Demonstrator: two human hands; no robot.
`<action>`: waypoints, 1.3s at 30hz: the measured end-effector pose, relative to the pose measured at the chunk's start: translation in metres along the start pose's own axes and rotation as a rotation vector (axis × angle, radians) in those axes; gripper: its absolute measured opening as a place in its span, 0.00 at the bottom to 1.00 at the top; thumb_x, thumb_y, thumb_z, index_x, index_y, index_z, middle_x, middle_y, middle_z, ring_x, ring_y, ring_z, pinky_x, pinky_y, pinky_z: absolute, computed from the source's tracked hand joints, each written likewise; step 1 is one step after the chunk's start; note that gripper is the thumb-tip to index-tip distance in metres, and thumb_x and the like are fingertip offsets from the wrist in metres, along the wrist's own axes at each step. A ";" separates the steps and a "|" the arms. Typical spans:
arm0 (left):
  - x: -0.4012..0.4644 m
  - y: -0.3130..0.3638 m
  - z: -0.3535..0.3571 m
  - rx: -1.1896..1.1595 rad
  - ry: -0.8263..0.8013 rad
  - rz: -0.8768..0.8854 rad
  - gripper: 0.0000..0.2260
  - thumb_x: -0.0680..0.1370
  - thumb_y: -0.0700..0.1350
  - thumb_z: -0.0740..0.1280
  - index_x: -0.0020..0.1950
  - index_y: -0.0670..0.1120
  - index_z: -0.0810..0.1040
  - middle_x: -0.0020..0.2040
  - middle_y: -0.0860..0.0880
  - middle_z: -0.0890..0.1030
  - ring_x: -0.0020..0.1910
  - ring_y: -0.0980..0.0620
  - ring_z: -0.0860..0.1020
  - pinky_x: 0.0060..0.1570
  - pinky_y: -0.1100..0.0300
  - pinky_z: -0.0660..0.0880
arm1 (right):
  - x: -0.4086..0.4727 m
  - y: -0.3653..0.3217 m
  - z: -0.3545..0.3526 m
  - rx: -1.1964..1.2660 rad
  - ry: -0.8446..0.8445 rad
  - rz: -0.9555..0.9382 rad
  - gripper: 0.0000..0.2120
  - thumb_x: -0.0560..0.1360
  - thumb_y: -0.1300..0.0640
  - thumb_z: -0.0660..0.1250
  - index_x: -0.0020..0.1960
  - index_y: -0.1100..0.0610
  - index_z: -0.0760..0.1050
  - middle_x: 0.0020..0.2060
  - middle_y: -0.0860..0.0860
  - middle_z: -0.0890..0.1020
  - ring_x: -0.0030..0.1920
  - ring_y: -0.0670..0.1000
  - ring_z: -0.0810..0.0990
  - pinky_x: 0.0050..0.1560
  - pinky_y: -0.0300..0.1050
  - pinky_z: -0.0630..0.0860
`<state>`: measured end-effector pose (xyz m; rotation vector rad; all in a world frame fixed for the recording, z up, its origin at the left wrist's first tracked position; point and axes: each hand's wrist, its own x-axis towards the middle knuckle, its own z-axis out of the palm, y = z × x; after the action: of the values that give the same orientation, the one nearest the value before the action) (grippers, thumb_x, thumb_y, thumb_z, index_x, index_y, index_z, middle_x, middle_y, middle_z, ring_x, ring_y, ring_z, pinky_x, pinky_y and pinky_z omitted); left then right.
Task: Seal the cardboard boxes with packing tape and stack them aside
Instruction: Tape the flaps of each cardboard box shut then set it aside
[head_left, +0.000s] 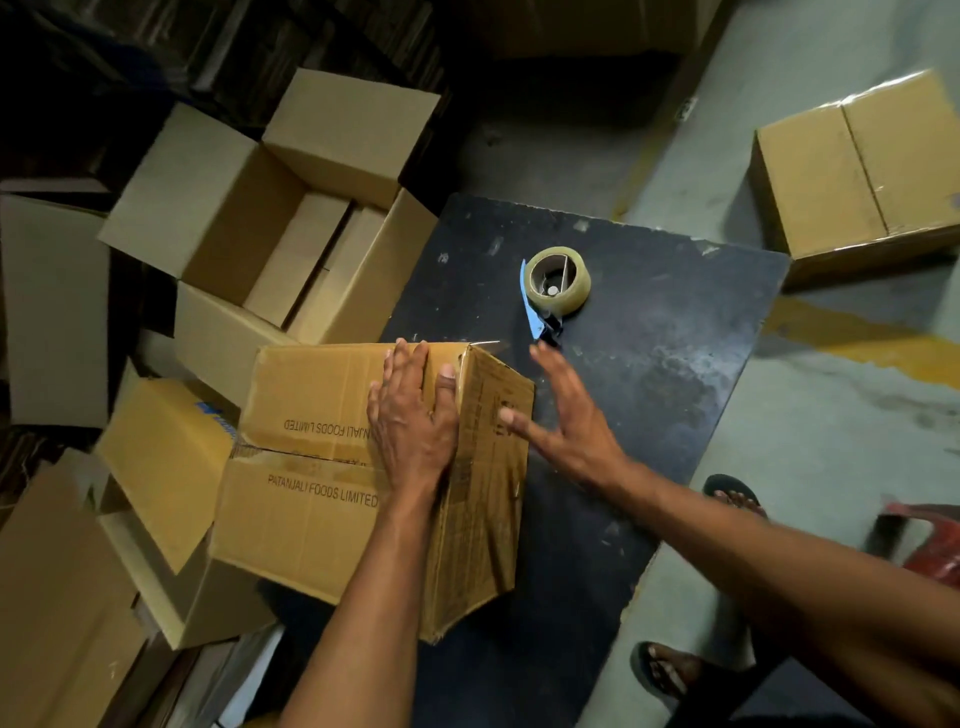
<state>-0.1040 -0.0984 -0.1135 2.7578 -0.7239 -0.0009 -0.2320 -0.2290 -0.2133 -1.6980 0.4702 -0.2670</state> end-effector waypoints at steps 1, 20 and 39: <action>0.000 0.000 0.001 0.001 0.002 -0.004 0.33 0.81 0.67 0.49 0.81 0.52 0.65 0.82 0.50 0.62 0.82 0.52 0.57 0.81 0.45 0.52 | 0.020 -0.014 -0.008 0.027 0.038 -0.057 0.44 0.75 0.33 0.70 0.83 0.46 0.54 0.83 0.45 0.54 0.82 0.44 0.52 0.79 0.50 0.57; -0.003 0.003 0.001 -0.001 0.007 -0.033 0.29 0.83 0.62 0.54 0.80 0.51 0.67 0.82 0.50 0.63 0.82 0.52 0.58 0.81 0.42 0.53 | 0.003 -0.041 0.047 -0.206 -0.240 -0.214 0.56 0.69 0.61 0.62 0.77 0.54 0.20 0.79 0.52 0.26 0.81 0.54 0.29 0.81 0.64 0.49; -0.005 0.001 -0.001 -0.002 -0.059 -0.028 0.29 0.83 0.65 0.49 0.81 0.55 0.61 0.83 0.51 0.56 0.83 0.55 0.51 0.82 0.48 0.47 | 0.023 -0.028 0.047 -0.134 -0.180 -0.313 0.45 0.82 0.31 0.41 0.81 0.64 0.31 0.80 0.57 0.30 0.82 0.57 0.33 0.80 0.68 0.40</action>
<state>-0.1092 -0.0965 -0.1127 2.7758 -0.6996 -0.0888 -0.1874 -0.1942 -0.1962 -1.9066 0.0885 -0.3103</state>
